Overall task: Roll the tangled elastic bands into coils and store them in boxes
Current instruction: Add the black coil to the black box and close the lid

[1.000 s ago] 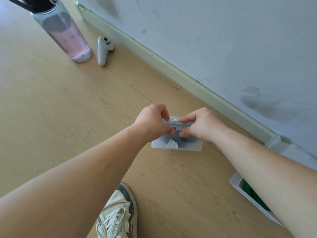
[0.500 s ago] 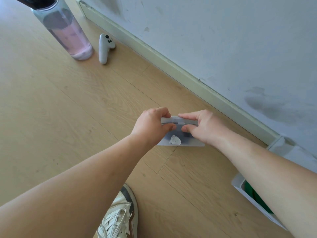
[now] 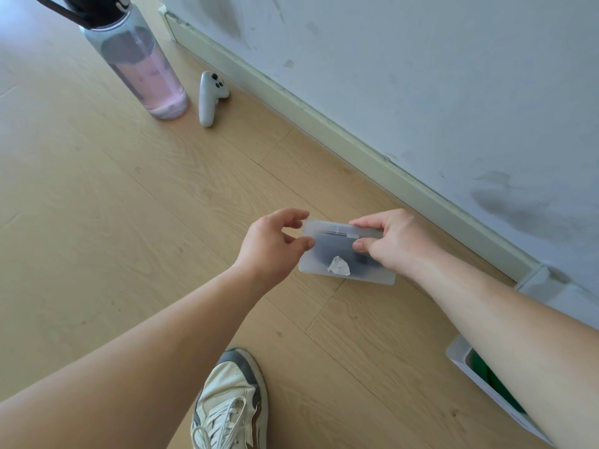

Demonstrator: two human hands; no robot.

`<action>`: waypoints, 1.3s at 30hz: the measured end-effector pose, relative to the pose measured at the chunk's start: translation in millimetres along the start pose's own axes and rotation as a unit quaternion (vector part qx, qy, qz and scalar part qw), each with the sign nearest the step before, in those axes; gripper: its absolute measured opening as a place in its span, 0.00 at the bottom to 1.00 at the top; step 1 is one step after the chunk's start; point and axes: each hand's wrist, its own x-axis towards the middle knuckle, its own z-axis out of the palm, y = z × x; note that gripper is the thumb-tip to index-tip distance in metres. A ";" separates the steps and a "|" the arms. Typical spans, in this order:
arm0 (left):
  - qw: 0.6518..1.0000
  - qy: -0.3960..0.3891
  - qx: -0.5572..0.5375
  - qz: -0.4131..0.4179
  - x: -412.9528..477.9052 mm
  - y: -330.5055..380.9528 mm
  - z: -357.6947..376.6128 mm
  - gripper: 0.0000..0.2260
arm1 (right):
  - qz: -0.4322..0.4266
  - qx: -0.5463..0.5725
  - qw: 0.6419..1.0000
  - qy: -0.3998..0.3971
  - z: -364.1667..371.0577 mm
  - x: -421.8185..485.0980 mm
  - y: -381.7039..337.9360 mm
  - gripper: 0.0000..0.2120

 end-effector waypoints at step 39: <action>0.996 -0.071 -0.002 -0.045 3.2 2.7 -18.0 0.08 | -0.033 -0.043 0.999 0.001 9.0 -0.8 7.9 0.16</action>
